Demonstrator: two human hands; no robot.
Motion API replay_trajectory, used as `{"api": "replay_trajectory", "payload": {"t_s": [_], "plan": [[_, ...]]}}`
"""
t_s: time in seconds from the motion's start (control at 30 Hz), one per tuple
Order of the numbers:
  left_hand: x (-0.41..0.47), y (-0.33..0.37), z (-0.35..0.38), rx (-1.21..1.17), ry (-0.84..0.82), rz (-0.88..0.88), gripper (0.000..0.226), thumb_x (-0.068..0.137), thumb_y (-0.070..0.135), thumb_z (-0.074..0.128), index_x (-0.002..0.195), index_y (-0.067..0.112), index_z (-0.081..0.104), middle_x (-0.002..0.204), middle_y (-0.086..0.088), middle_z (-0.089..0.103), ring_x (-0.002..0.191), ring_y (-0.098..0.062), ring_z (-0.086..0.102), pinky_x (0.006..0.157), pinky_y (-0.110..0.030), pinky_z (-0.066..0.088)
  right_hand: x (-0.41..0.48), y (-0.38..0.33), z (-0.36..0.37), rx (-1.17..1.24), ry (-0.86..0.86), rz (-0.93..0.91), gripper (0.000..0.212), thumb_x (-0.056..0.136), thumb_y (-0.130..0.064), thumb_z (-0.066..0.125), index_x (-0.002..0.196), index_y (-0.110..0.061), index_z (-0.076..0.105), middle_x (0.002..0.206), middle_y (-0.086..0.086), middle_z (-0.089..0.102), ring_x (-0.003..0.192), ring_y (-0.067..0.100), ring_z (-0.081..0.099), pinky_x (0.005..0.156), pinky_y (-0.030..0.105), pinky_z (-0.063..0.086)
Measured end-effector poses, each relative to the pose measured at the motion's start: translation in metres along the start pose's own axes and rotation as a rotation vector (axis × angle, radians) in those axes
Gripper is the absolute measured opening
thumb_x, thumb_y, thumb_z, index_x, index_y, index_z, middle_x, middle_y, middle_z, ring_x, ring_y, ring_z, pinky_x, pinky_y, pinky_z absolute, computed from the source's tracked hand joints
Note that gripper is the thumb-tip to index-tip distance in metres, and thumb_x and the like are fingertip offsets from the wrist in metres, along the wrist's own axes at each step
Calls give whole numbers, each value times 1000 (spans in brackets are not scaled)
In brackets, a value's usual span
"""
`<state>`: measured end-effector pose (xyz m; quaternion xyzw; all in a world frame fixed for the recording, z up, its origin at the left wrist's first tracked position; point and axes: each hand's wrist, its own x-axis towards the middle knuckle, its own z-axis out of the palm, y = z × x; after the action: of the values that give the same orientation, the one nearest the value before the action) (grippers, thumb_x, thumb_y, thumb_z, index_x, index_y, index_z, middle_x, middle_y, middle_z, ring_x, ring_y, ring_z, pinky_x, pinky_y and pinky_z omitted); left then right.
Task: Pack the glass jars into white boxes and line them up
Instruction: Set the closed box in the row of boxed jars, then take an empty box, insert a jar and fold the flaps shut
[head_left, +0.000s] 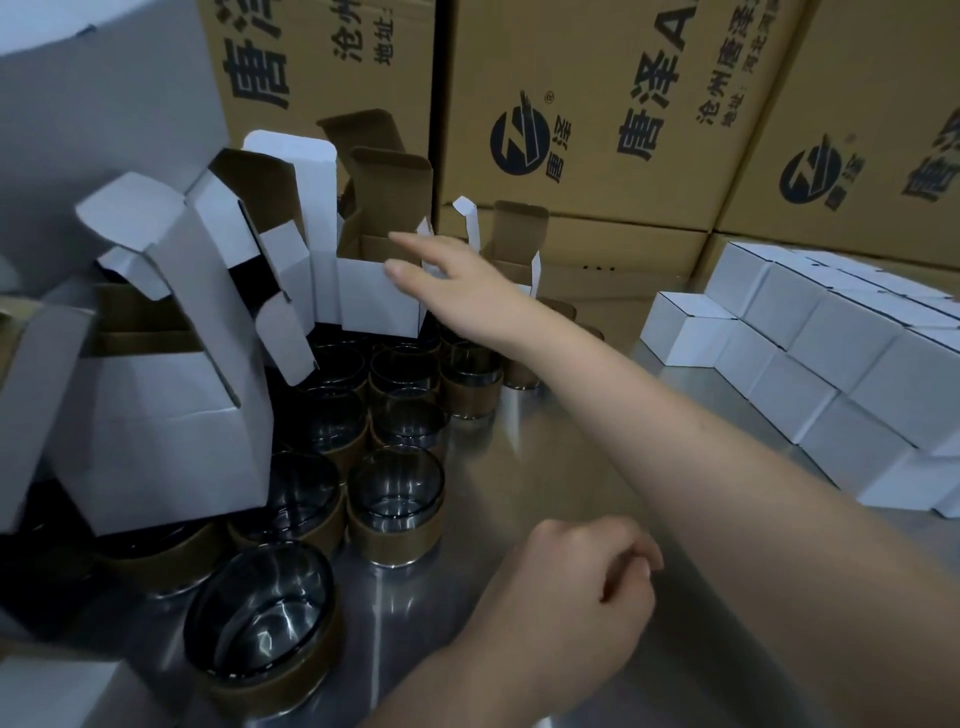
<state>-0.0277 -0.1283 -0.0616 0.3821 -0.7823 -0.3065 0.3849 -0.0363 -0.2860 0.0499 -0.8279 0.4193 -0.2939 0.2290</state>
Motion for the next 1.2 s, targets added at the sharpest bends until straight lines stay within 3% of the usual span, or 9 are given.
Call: {"api": "replay_trajectory", "payload": {"t_s": [0.07, 0.17, 0.27, 0.43, 0.53, 0.67, 0.8, 1.0, 1.2], "plan": [[0, 1, -1, -13, -5, -5, 15, 83, 33, 46, 87, 40, 59, 57, 17, 51, 55, -4, 45, 59, -23, 37, 4, -2, 7, -50, -6, 53, 58, 102, -42, 43, 152, -14, 32, 159, 7, 26, 148, 18, 18, 113, 29, 18], [0, 1, -1, 14, -10, -12, 21, 81, 35, 45, 65, 49, 49, 57, 8, 49, 57, -13, 48, 57, -32, 43, 5, -2, 14, -90, 45, 87, 61, 103, -42, 41, 149, -4, 32, 156, 10, 29, 144, 20, 24, 98, 22, 21], [0, 0, 0, 32, 7, -29, 18, 80, 37, 43, 65, 46, 48, 57, 1, 45, 67, -29, 52, 59, -41, 45, 2, -1, 16, -87, 86, 108, 63, 103, -41, 40, 151, -2, 27, 159, 8, 24, 146, 20, 21, 100, 21, 20], [0, -1, 1, 23, 44, -19, 24, 81, 32, 45, 66, 50, 49, 57, 12, 49, 65, -25, 49, 57, -36, 39, -11, 6, 11, -11, 168, 128, 56, 104, -33, 42, 149, -3, 29, 158, 5, 26, 143, 16, 23, 87, 8, 15], [0, -2, 3, -18, 83, -7, 15, 83, 28, 45, 82, 41, 51, 58, 10, 50, 62, -22, 49, 56, -38, 42, -24, 10, 1, 38, 242, 127, 58, 104, -31, 42, 152, -5, 25, 161, 4, 21, 148, 16, 17, 108, 17, 14], [1, -5, 3, -48, 215, -50, 24, 83, 27, 45, 104, 37, 48, 72, 5, 55, 60, -13, 50, 62, -41, 47, -51, 15, -16, 118, 390, 136, 56, 103, -27, 43, 153, -8, 26, 161, 0, 23, 147, 11, 20, 110, 17, 13], [1, -1, 0, -34, 384, -10, 32, 82, 17, 47, 106, 37, 54, 86, 16, 58, 82, -5, 56, 75, -34, 50, -88, 26, -31, 206, 539, 142, 49, 101, -20, 46, 149, -11, 38, 154, -6, 34, 141, 8, 33, 115, 41, 34], [1, 4, -3, 124, 611, 127, 45, 79, 19, 46, 124, 21, 47, 128, 7, 42, 121, -14, 45, 106, -27, 34, -146, 41, -41, 198, 709, 142, 41, 100, -17, 45, 141, -17, 51, 143, -11, 47, 135, 2, 39, 113, 43, 37], [1, 3, -1, 54, 560, 65, 63, 81, 31, 55, 139, 28, 29, 151, 1, 21, 139, -1, 22, 113, -12, 18, -182, 49, -29, 96, 712, 73, 43, 94, -23, 44, 137, -27, 50, 139, -15, 47, 121, -27, 33, 100, -1, 24]]}}
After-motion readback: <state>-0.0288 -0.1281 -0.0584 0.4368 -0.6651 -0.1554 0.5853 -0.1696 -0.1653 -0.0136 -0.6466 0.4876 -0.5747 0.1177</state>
